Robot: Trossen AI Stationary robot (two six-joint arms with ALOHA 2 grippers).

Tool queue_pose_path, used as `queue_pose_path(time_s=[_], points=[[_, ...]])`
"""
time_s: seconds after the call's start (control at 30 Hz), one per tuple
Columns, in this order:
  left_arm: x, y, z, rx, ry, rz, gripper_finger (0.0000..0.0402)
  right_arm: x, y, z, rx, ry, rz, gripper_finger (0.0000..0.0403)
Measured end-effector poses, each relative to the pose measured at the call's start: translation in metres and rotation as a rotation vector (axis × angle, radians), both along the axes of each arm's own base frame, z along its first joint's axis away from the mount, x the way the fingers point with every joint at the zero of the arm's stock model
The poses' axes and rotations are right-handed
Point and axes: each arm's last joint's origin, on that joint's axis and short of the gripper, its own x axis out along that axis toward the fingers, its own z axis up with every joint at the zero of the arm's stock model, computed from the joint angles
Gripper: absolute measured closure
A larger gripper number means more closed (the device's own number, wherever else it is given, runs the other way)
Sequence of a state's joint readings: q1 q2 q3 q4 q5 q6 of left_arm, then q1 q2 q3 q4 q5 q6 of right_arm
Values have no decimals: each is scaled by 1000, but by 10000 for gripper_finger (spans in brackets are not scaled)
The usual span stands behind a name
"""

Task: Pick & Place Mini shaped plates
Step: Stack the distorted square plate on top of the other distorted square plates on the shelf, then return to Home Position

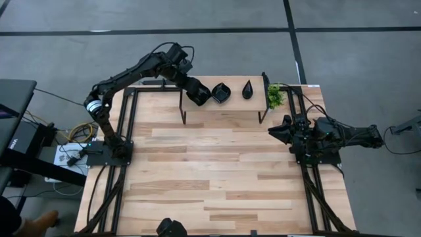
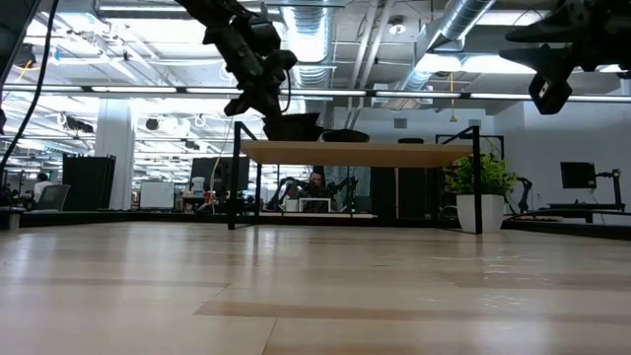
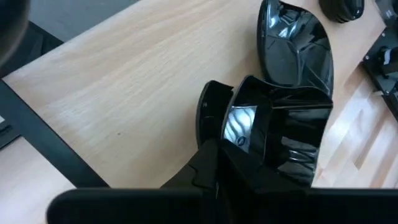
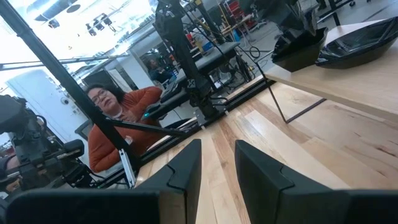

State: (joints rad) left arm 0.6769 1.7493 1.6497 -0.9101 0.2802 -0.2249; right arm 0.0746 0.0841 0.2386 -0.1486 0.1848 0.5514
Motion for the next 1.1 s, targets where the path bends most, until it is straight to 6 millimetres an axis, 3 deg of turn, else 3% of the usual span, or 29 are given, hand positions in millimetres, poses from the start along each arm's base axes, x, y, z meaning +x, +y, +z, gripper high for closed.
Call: queue_pose_path(time_s=[0.27,0.53,0.7,0.9,1.1], points=[[0,0,0,30,23,20,370,0,0,0,0,0,0,310],[-1,1,1,54,26,-4,324,0,0,0,0,0,0,310],[-9,-5,16,84,-7,7,304,0,0,0,0,0,0,310],[-20,-33,50,141,-96,-41,302,0,0,0,6,-1,5,310],[-33,-77,73,300,-191,-109,302,0,1,0,10,-1,35,310]])
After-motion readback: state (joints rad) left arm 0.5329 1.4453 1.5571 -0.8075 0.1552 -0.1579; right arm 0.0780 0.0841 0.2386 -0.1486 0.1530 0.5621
